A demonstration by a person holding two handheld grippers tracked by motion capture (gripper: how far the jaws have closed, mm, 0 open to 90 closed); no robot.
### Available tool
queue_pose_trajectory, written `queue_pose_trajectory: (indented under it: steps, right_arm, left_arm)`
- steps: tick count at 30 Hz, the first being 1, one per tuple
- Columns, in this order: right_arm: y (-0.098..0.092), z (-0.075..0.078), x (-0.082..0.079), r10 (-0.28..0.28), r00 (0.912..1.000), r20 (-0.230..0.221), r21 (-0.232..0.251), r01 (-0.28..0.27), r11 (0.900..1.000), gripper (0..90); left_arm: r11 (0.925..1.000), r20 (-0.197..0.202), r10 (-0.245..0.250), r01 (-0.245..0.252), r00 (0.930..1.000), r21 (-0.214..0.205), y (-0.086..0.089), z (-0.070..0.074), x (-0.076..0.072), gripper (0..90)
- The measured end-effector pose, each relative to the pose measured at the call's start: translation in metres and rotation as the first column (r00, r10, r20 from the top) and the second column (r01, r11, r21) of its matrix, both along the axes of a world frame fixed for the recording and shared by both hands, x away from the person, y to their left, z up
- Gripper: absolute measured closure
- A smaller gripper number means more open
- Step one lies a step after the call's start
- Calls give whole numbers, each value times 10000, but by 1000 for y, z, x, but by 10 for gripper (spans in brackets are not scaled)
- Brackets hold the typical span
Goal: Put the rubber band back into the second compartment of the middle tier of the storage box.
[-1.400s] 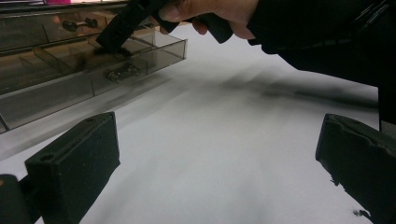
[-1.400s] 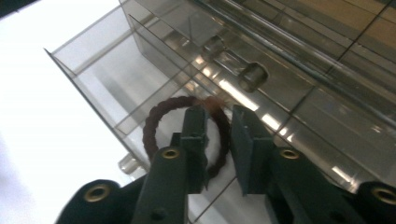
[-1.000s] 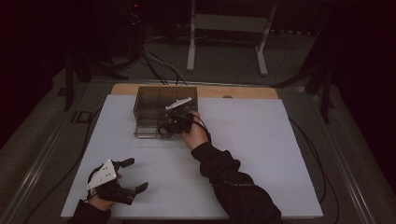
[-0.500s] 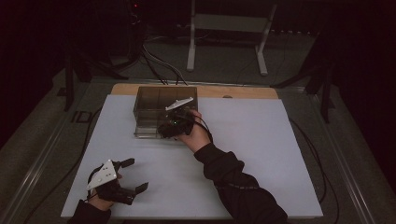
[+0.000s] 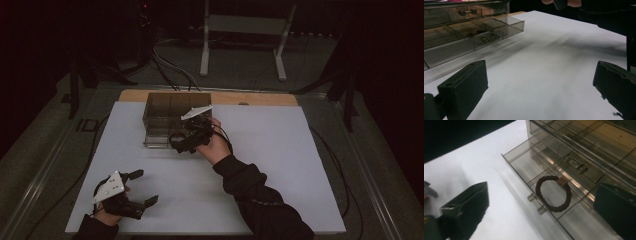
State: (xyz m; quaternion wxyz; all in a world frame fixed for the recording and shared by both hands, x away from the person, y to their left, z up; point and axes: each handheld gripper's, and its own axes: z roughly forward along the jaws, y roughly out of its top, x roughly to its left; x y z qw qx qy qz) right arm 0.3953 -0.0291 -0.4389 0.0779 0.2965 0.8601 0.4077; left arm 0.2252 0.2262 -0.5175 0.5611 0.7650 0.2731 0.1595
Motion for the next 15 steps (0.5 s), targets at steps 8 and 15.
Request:
queue_pose_trajectory:
  steps: [8,15]
  right_arm:
    - [-15,3,-3,-84,9995,288,123,81,9999,0]
    - [-34,5,-5,-246,9986,473,327,231,9992,0]
  left_arm:
    - [10000,-3,9,-9,10000,-6,0,0,0,4]
    - [10000,-14,12,-12,10000,-6,0,0,-1,4]
